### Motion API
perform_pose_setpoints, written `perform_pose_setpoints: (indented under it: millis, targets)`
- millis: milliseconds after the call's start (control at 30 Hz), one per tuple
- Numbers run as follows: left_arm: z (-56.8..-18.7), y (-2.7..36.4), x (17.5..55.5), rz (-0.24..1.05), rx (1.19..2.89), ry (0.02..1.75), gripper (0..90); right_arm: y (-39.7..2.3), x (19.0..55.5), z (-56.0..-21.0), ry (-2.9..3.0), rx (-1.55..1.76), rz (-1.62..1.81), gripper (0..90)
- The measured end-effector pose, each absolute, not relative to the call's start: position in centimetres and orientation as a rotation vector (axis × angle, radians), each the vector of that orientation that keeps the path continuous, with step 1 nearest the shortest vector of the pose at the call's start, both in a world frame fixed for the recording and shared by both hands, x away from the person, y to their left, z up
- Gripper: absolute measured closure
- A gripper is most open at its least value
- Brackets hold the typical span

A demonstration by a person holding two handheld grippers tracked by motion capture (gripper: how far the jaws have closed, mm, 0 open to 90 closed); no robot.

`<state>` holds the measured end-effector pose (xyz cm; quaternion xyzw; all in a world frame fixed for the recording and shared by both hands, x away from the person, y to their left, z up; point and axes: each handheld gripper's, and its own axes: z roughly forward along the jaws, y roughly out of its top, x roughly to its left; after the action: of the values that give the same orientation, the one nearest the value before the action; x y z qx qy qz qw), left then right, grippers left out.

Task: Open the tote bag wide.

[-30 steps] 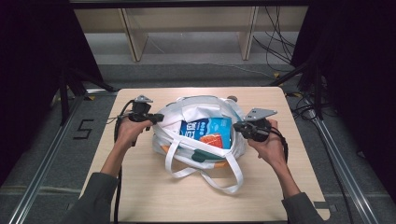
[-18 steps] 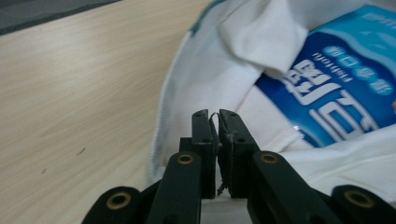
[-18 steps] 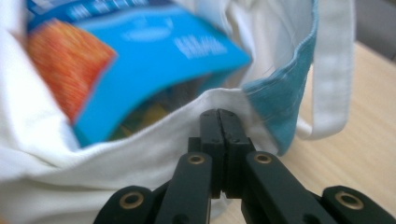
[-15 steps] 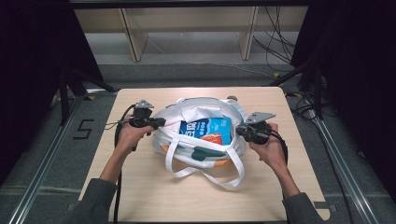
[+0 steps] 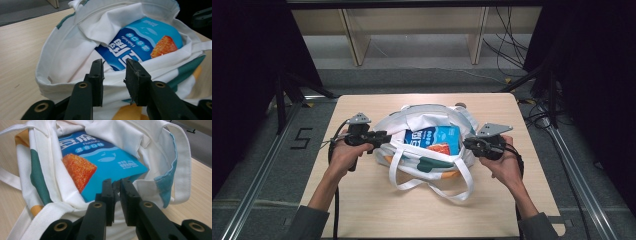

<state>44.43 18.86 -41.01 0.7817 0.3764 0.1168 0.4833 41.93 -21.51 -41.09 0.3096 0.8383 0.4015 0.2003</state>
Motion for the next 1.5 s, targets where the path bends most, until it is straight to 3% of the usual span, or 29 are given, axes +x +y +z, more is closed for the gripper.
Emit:
perform_pose_setpoints:
  millis: [733,1500]
  targets:
    - [-41.2,19.2,40.5,0.27,1.896,0.852,48.2,-23.6,40.3,-41.9,2.296,0.954,1.149,59.9]
    - [-41.8,18.7,38.4,0.261,1.915,0.843,35.1,-24.6,39.0,-42.2,2.274,0.987,1.158,48.8]
